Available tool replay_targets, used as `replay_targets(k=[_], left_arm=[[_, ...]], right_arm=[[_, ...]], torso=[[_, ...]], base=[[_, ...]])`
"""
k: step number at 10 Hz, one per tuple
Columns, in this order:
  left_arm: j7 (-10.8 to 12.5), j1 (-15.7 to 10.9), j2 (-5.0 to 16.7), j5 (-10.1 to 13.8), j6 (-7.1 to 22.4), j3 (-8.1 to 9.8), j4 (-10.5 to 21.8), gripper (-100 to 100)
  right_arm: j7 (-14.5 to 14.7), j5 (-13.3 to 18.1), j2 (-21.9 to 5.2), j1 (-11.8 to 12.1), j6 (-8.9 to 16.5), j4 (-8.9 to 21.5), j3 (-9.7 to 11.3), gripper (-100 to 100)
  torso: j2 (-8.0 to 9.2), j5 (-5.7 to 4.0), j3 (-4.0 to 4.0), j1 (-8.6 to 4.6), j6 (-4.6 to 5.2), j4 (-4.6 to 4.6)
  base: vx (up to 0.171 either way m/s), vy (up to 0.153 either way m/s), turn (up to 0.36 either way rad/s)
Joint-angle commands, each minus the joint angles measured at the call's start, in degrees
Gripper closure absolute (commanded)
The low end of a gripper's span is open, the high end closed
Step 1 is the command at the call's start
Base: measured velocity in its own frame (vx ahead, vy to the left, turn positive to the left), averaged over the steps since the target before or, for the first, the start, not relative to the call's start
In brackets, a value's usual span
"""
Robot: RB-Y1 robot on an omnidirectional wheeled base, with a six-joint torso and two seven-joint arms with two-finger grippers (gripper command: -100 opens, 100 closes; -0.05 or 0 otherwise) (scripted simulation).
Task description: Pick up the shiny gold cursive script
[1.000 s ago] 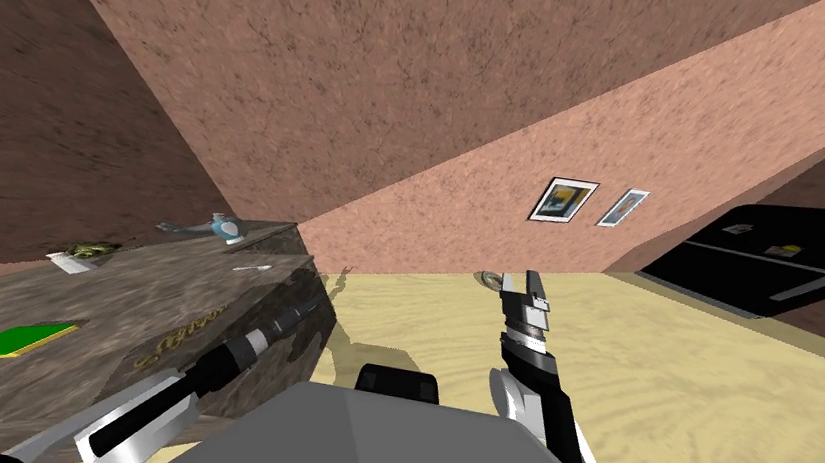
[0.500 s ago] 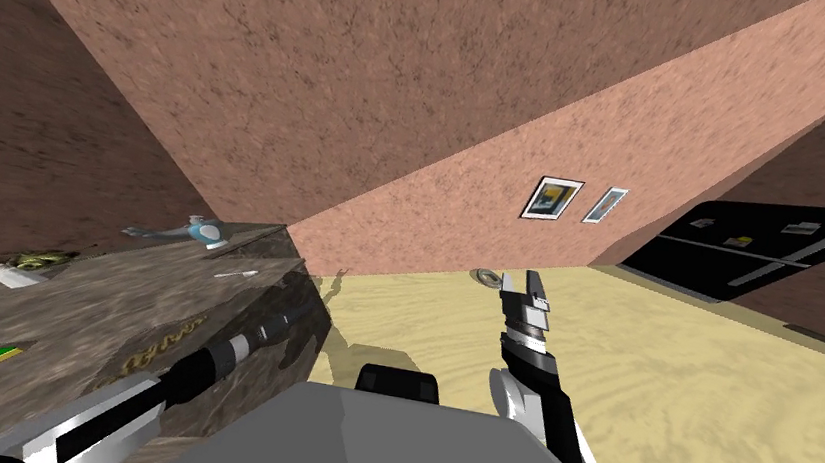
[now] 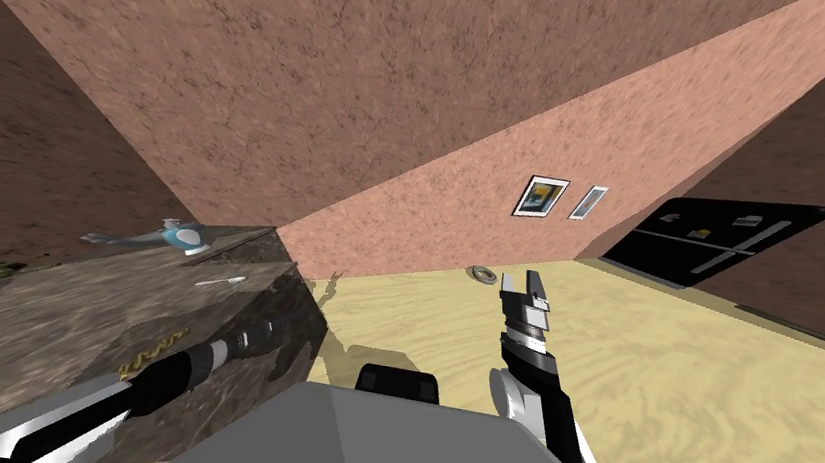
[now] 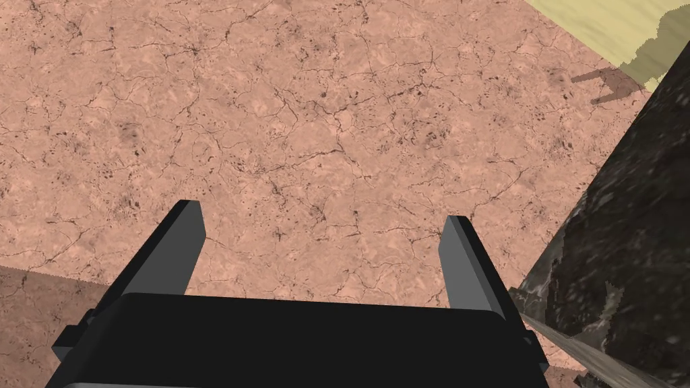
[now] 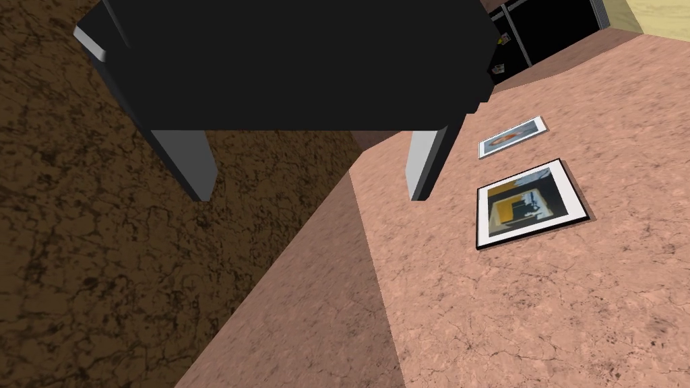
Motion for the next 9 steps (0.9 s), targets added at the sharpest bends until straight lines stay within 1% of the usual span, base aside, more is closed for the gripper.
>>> replay_targets(k=[1, 2, 3, 4, 5, 6, 7, 8, 9], left_arm=[[0.33, -0.09, 1.86, 0.16, 0.25, -0.34, 1.64, -100], [0.51, 0.85, 4.06, 0.37, 1.13, -0.4, 3.35, -100], [0.51, 0.85, 4.48, 0.37, 1.13, -0.4, 3.35, -100], [0.66, 1.76, 6.74, 0.55, 2.03, -0.46, 5.0, -100], [0.66, 1.76, 7.02, 0.55, 2.03, -0.46, 5.0, -100], [0.79, 2.63, 9.47, 0.71, 2.92, -0.52, 6.55, -100], [0.9, 3.46, 11.35, 0.86, 3.81, -0.61, 7.99, -100], [0.9, 3.46, 11.9, 0.86, 3.81, -0.61, 7.99, -100], [0.98, 4.24, 14.21, 0.98, 4.68, -0.7, 9.31, -100]], right_arm=[[0.0, 0.0, 0.0, 0.0, 0.0, 0.0, 0.0, 0], [0.0, 0.0, 0.0, 0.0, 0.0, 0.0, 0.0, 0], [0.0, 0.0, 0.0, 0.0, 0.0, 0.0, 0.0, 0], [0.0, 0.0, 0.0, 0.0, 0.0, 0.0, 0.0, 0], [0.0, 0.0, 0.0, 0.0, 0.0, 0.0, 0.0, 0], [0.0, 0.0, 0.0, 0.0, 0.0, 0.0, 0.0, 0], [0.0, 0.0, 0.0, 0.0, 0.0, 0.0, 0.0, 0], [0.0, 0.0, 0.0, 0.0, 0.0, 0.0, 0.0, 0], [0.0, 0.0, 0.0, 0.0, 0.0, 0.0, -0.01, 0]], torso=[[0.0, 0.0, 0.0, 0.0, 0.0, 0.0], [0.01, 0.01, 0.01, 0.0, -0.02, 0.01], [0.01, 0.01, 0.01, 0.05, -0.01, 0.0], [0.01, 0.02, 0.01, 0.03, -0.02, 0.01], [0.03, 0.02, 0.02, 0.04, 0.0, 0.01], [0.05, 0.02, 0.03, 0.02, -0.02, 0.02], [0.07, 0.02, 0.04, 0.09, -0.01, 0.02], [0.19, 0.05, 0.11, 0.18, -0.02, 0.04], [0.15, 0.05, 0.1, 0.15, -0.02, 0.05]], base=[[-0.009, 0.033, -0.048], [-0.006, 0.042, -0.085], [-0.008, 0.041, -0.049], [-0.017, 0.043, -0.085], [-0.021, 0.038, -0.046], [-0.029, 0.058, -0.074], [-0.067, 0.087, -0.111], [-0.048, 0.072, -0.043], [-0.026, 0.065, -0.057]])
